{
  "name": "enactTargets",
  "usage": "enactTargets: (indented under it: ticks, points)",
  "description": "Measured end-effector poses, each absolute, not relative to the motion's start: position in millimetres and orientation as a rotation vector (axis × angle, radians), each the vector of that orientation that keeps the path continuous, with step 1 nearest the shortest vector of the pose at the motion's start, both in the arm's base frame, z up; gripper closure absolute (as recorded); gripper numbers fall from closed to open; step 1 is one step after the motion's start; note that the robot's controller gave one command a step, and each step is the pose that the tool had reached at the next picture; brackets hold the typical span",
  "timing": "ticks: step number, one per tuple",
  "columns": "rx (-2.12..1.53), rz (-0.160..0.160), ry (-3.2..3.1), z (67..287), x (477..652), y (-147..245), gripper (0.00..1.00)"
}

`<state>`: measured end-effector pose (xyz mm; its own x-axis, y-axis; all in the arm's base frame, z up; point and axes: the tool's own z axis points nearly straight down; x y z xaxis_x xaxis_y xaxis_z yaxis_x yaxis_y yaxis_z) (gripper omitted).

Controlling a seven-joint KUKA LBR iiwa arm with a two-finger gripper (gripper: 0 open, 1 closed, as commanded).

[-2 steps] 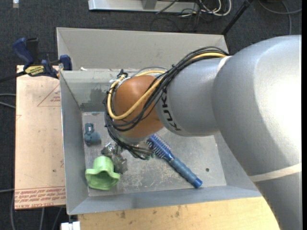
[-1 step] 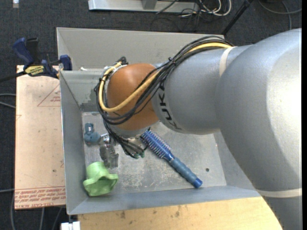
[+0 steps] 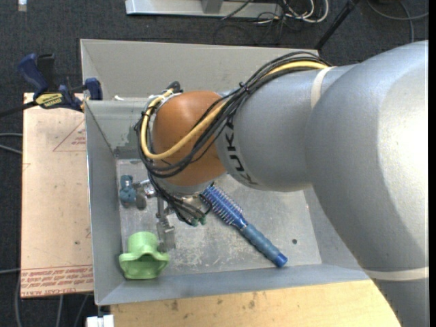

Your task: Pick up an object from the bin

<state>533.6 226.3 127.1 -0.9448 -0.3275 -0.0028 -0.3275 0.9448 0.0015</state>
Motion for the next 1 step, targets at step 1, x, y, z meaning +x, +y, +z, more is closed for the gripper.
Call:
enactTargets:
  ticks: [1]
  points:
    - [-0.961,-0.002,2.977,72.0,486.1,241.1,0.00]
